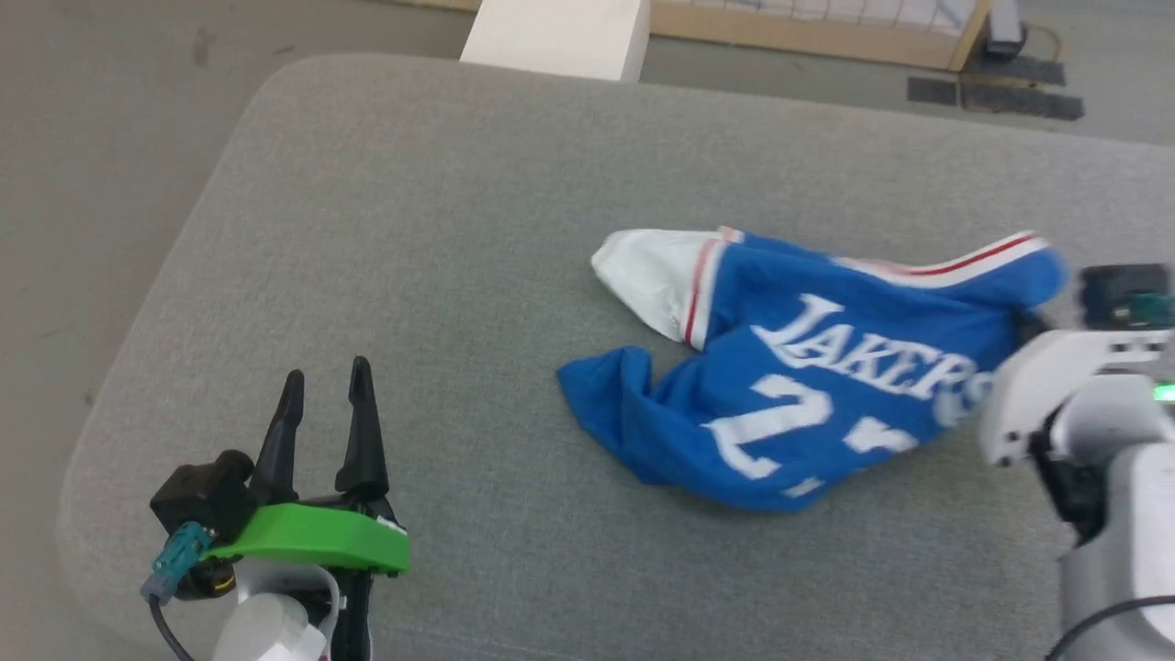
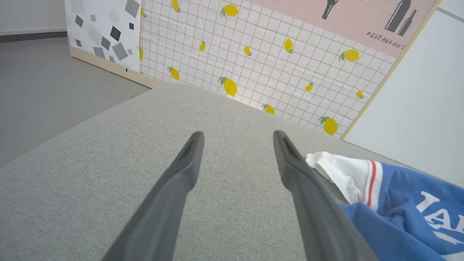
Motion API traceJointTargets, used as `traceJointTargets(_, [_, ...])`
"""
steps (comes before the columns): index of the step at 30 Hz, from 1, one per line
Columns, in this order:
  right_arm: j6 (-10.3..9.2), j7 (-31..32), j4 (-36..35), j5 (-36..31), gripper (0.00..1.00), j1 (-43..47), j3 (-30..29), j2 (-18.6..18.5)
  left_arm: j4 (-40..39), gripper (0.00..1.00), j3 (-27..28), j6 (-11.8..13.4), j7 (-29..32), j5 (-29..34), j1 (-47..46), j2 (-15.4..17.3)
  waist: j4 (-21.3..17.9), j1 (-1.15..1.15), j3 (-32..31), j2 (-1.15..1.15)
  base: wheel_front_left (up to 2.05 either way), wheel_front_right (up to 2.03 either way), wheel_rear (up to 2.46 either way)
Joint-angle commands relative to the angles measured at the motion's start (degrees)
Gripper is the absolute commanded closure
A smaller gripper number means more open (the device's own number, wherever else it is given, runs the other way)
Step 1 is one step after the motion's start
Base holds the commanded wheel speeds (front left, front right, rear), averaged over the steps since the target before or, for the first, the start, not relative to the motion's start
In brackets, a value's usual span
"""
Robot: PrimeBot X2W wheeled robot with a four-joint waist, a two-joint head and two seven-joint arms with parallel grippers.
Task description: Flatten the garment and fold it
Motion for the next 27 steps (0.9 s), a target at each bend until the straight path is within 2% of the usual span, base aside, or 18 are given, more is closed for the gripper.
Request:
traceJointTargets(1, [-0.08,1.0,-3.0,-1.2,1.0,0.9,-0.5,-0.1,0.2,0.0,-0.1,-0.3,-0.2,0.2,0.1,-0.2,-1.1,0.0,-1.1,0.0,0.0,0.0,0.0])
traceJointTargets(4, [-0.08,3.5,-7.6,-1.2,1.0,2.4,2.4,0.0,0.2,0.0,-0.3,-0.3,-0.2,-0.1,0.2,-0.3,-1.5,0.0,-1.2,0.0,0.0,0.0,0.0])
traceJointTargets(6, [-0.08,5.3,-8.1,0.3,1.0,3.4,6.6,0.0,0.3,0.0,-0.6,-0.2,-0.2,-0.4,0.3,-0.3,-1.6,0.0,-1.1,0.0,0.0,0.0,0.0])
traceJointTargets(11, [-0.08,8.1,-2.9,4.6,1.0,5.4,16.5,0.0,0.5,0.0,-1.1,-0.2,-0.2,-1.2,0.3,-0.3,-1.0,0.0,-0.3,0.0,0.0,0.0,0.0])
traceJointTargets(14, [-0.08,8.3,0.7,6.3,1.0,5.7,19.0,0.0,0.6,0.0,-1.2,-0.3,-0.2,-1.5,0.0,-0.3,-0.5,0.0,0.4,0.0,0.0,0.0,0.0])
traceJointTargets(15, [-0.08,7.9,1.6,6.9,0.94,5.6,19.3,0.0,0.7,0.0,-1.2,-0.4,-0.2,-1.5,-0.1,-0.3,-0.4,0.0,0.5,0.0,0.0,0.0,0.0])
traceJointTargets(16, [-0.08,7.4,2.0,7.2,0.58,5.5,19.5,0.0,0.8,0.0,-1.1,-0.4,-0.2,-1.5,-0.1,-0.3,-0.3,0.0,0.6,0.0,0.0,0.0,0.0])
traceJointTargets(17, [-0.08,6.7,2.5,7.8,0.0,5.4,19.7,0.0,0.8,0.0,-1.0,-0.4,-0.2,-1.4,-0.1,-0.3,-0.4,0.0,0.7,0.0,0.0,0.0,0.0])
traceJointTargets(22, [-0.08,4.0,1.1,11.8,0.0,5.4,18.1,0.0,1.2,0.0,-0.4,-0.4,-0.2,-1.2,0.3,-0.3,-1.0,0.0,0.3,0.0,0.0,0.0,0.0])
traceJointTargets(27, [-0.08,0.8,-4.6,16.3,0.0,7.3,12.1,0.0,1.3,0.0,-0.5,-0.3,-0.2,-1.7,0.8,-0.3,-2.2,0.0,-0.9,0.0,0.0,0.0,0.0])
